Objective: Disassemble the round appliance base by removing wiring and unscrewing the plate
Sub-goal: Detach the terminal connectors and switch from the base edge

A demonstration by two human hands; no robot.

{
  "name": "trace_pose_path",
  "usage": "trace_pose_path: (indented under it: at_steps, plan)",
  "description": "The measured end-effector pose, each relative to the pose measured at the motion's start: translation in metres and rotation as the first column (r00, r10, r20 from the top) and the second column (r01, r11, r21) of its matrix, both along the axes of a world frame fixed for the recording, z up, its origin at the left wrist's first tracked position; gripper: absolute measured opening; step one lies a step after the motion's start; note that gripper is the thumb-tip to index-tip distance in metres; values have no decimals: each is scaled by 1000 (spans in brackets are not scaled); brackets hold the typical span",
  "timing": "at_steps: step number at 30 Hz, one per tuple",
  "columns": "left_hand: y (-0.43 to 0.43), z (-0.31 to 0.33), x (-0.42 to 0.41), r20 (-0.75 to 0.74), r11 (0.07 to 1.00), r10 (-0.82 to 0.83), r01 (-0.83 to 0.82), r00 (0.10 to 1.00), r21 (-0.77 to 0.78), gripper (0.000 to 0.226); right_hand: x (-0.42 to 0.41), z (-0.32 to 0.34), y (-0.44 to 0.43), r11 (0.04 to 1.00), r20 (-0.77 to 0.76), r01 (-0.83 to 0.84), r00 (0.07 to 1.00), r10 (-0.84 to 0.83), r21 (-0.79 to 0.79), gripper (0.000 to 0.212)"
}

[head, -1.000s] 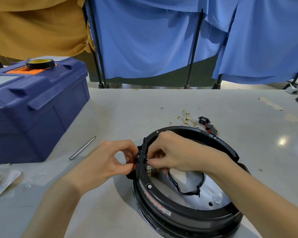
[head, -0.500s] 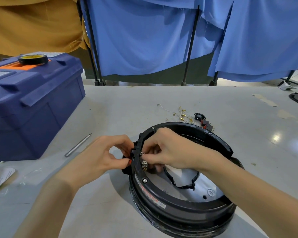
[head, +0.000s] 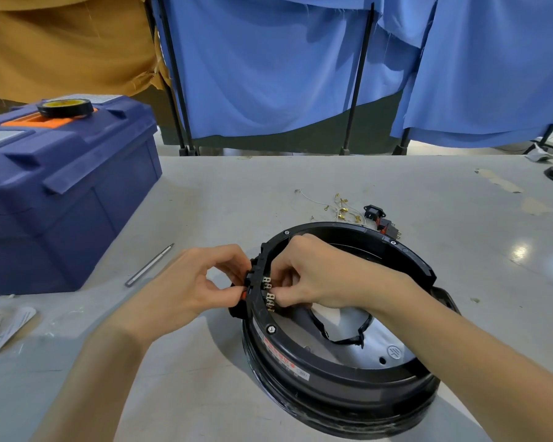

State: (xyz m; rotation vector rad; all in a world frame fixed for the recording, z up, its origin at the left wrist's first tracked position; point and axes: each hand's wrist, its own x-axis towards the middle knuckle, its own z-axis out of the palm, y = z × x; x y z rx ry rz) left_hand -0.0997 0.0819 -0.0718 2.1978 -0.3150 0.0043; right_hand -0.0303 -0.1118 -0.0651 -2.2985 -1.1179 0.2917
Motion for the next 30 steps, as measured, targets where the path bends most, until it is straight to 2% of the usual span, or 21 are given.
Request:
trace_pose_path:
  at_steps: [5, 9, 12, 18, 21, 24, 27, 30]
  plan:
    - [0, 0, 0, 4, 1000, -10, 10, 1000, -4, 15, -3, -1, 0, 999, 18, -22, 1000, 23, -31, 15]
    - [-1, 1, 0, 0, 1000, -5, 5, 1000, -28, 21, -3, -4, 5, 999, 119, -27, 992, 32, -42, 17]
    - [-1, 2, -1, 12, 999, -8, 8, 1000, -36, 21, -3, -4, 5, 999, 131, -13, 991, 18, -37, 17]
    - [3, 0, 1, 0, 1000, 13, -13, 1000, 2, 12, 0, -3, 1, 993, 202, 107, 975, -94, -52, 17]
    - [6, 1, 2, 18, 1000, 25, -25, 1000, -12, 16, -2, -5, 4, 990, 242, 116, 966, -94, -79, 22]
    - [9, 2, 3, -11, 999, 12, -12, 1000, -38, 19, 0, -5, 6, 987, 219, 145, 968, -126, -75, 21]
    - [19, 3, 2, -10, 996, 41, -42, 999, -82, 18, 3, -1, 4, 988, 159, 155, 976, -149, -28, 21]
    - [32, 7, 0, 67, 980, 161, -152, 985, -127, 18, 5, 1, 2, 971, 172, 199, 960, -220, 134, 18]
